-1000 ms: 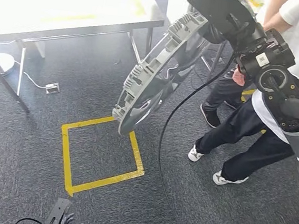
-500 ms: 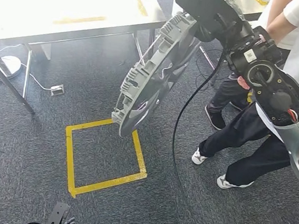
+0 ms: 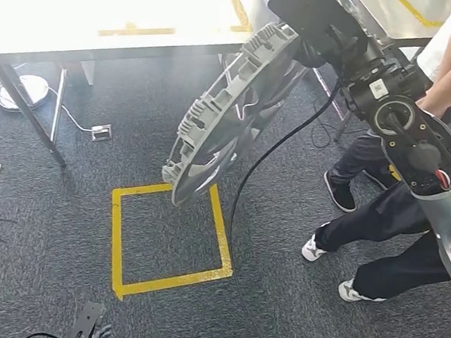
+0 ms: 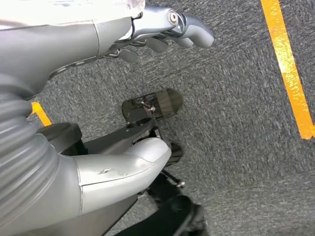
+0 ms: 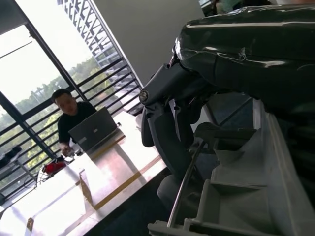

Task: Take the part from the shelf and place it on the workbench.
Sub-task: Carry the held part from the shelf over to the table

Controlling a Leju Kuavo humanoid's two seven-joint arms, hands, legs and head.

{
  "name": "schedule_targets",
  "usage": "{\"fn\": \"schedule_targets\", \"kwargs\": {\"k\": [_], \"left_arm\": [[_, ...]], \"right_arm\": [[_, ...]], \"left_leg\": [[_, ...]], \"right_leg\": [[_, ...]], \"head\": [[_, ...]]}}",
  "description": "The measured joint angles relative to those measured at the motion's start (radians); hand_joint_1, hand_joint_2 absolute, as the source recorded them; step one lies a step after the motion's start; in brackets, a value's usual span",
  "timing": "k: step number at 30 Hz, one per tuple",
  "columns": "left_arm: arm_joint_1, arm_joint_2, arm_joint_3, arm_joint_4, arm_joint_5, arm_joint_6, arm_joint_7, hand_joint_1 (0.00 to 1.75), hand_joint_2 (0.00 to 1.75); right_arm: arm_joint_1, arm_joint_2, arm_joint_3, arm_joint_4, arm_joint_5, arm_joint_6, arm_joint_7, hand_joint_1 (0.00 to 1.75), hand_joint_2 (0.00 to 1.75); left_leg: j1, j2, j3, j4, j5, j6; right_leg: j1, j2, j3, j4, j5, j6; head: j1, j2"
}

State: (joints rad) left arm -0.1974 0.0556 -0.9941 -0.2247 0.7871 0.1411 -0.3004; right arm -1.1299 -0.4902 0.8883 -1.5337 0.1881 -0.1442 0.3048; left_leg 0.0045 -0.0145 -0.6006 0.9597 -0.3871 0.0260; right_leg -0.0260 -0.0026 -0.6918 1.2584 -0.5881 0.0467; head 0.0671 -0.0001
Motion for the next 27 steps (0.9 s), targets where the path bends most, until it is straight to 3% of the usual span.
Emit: {"fn": "schedule_targets", "kwargs": {"k": [1, 3, 5, 7, 10, 11, 13, 14, 15, 16, 18, 20, 21, 24, 26, 27], "left_arm": [[0.0, -0.001, 0.0, 0.0, 0.0, 0.0, 0.0, 0.0, 1.75], [0.0, -0.002, 0.0, 0.0, 0.0, 0.0, 0.0, 0.0, 1.75], [0.0, -0.004, 0.0, 0.0, 0.0, 0.001, 0.0, 0.0, 1.75], [0.001, -0.005, 0.0, 0.0, 0.0, 0.002, 0.001, 0.0, 1.75], [0.001, -0.004, 0.0, 0.0, -0.001, 0.003, 0.003, 0.0, 1.75], [0.0, -0.003, 0.0, 0.0, -0.001, 0.003, 0.003, 0.0, 1.75], [0.002, -0.004, 0.0, 0.0, -0.001, 0.004, 0.003, 0.0, 1.75], [0.003, -0.004, 0.0, 0.0, -0.001, 0.004, 0.003, 0.0, 1.75], [0.004, -0.004, 0.0, 0.0, -0.001, 0.004, 0.003, 0.0, 1.75], [0.005, -0.003, 0.0, 0.0, -0.001, 0.004, 0.003, 0.0, 1.75], [0.005, -0.002, 0.0, 0.0, -0.002, 0.004, 0.004, 0.0, 1.75], [0.003, -0.002, 0.0, 0.0, -0.002, 0.004, 0.004, 0.0, 1.75], [0.003, -0.002, 0.0, 0.0, -0.002, 0.004, 0.004, 0.0, 1.75], [0.002, -0.001, 0.0, 0.0, -0.003, 0.004, 0.004, 0.0, 1.75], [0.0, -0.001, 0.0, 0.0, -0.003, 0.004, 0.003, 0.0, 1.75], [-0.001, -0.001, 0.0, 0.0, -0.003, 0.004, 0.003, 0.0, 1.75]], "right_arm": [[0.001, 0.0, 0.0, 0.001, 0.0, 0.0, 0.0, 1.75, 1.75], [0.0, 0.0, -0.001, 0.003, 0.0, 0.0, 0.0, 1.75, 1.75], [-0.003, 0.0, -0.001, 0.004, 0.0, -0.001, -0.001, 1.75, 1.75], [-0.005, 0.0, -0.001, 0.005, 0.0, -0.003, -0.002, 1.75, 1.75], [-0.005, 0.003, -0.002, 0.006, 0.0, -0.005, -0.003, 1.75, 1.75], [-0.006, 0.004, -0.002, 0.006, 0.0, -0.005, -0.004, 1.75, 1.75], [-0.007, 0.006, 0.0, 0.007, 0.0, -0.006, -0.005, 1.75, 1.75], [-0.006, 0.006, 0.001, 0.008, 0.0, -0.006, -0.005, 1.75, 1.75], [-0.005, 0.007, 0.002, 0.009, 0.0, -0.006, -0.006, 1.75, 1.75], [-0.004, 0.008, 0.002, 0.009, 0.0, -0.006, -0.006, 1.75, 1.75], [-0.003, 0.008, 0.003, 0.009, 0.001, -0.006, -0.006, 1.75, 1.75], [-0.005, 0.008, 0.002, 0.01, 0.002, -0.006, -0.006, 1.75, 1.75], [-0.007, 0.008, 0.002, 0.011, 0.002, -0.006, -0.006, 1.75, 1.75], [-0.008, 0.009, 0.001, 0.012, 0.003, -0.006, -0.007, 1.75, 1.75], [-0.009, 0.009, 0.0, 0.012, 0.003, -0.006, -0.008, 1.75, 1.75], [-0.01, 0.009, -0.001, 0.012, 0.003, -0.006, -0.008, 1.75, 1.75]], "left_leg": [[-0.002, -0.003, 0.007, 0.0, -0.005, 0.0], [-0.004, -0.008, 0.022, 0.001, -0.015, -0.003], [-0.007, -0.011, 0.027, 0.003, -0.023, -0.009], [-0.008, -0.012, 0.027, 0.002, -0.026, -0.017], [-0.009, -0.007, 0.019, 0.031, -0.049, -0.034], [-0.007, -0.004, -0.004, 0.079, -0.073, -0.04], [-0.001, -0.001, -0.081, 0.22, -0.126, -0.051], [0.002, 0.0, -0.116, 0.275, -0.138, -0.055], [0.004, 0.003, -0.133, 0.293, -0.13, -0.057], [0.006, 0.006, -0.13, 0.27, -0.103, -0.058], [0.006, 0.03, -0.072, 0.131, -0.02, -0.056], [-0.002, 0.057, -0.024, 0.023, 0.019, -0.044], [-0.006, 0.062, -0.017, 0.007, 0.017, -0.036], [-0.006, 0.039, -0.015, 0.001, 0.012, -0.016], [-0.002, 0.021, -0.007, -0.005, 0.012, -0.005], [-0.002, 0.012, -0.004, -0.006, 0.01, -0.001]], "right_leg": [[0.001, 0.0, 0.003, -0.032, 0.036, -0.004], [0.008, 0.001, 0.051, -0.172, 0.13, -0.018], [0.016, 0.001, 0.093, -0.276, 0.173, -0.029], [0.02, 0.001, 0.104, -0.3, 0.168, -0.035], [0.009, -0.005, 0.122, -0.316, 0.168, -0.044], [0.005, -0.009, 0.128, -0.32, 0.167, -0.047], [0.005, -0.016, 0.133, -0.321, 0.162, -0.052], [0.005, -0.019, 0.135, -0.32, 0.159, -0.053], [0.005, -0.023, 0.138, -0.319, 0.155, -0.052], [0.005, -0.026, 0.143, -0.318, 0.15, -0.05], [0.005, -0.037, 0.158, -0.316, 0.136, -0.043], [0.01, -0.046, 0.168, -0.312, 0.123, -0.033], [0.013, -0.051, 0.17, -0.312, 0.12, -0.028], [0.013, -0.061, 0.173, -0.308, 0.105, -0.014], [0.009, -0.038, 0.145, -0.242, 0.065, -0.009], [0.007, -0.021, 0.113, -0.175, 0.035, -0.008]], "head": [[0.003, 0.0], [0.008, 0.0], [0.007, 0.0], [0.004, 0.0], [-0.004, 0.0], [-0.011, 0.0], [-0.025, 0.0], [-0.027, 0.0], [-0.029, 0.0], [-0.031, 0.0], [-0.034, 0.0], [-0.038, 0.0], [-0.038, 0.0], [-0.032, 0.0], [-0.026, 0.0], [-0.019, 0.0]]}}
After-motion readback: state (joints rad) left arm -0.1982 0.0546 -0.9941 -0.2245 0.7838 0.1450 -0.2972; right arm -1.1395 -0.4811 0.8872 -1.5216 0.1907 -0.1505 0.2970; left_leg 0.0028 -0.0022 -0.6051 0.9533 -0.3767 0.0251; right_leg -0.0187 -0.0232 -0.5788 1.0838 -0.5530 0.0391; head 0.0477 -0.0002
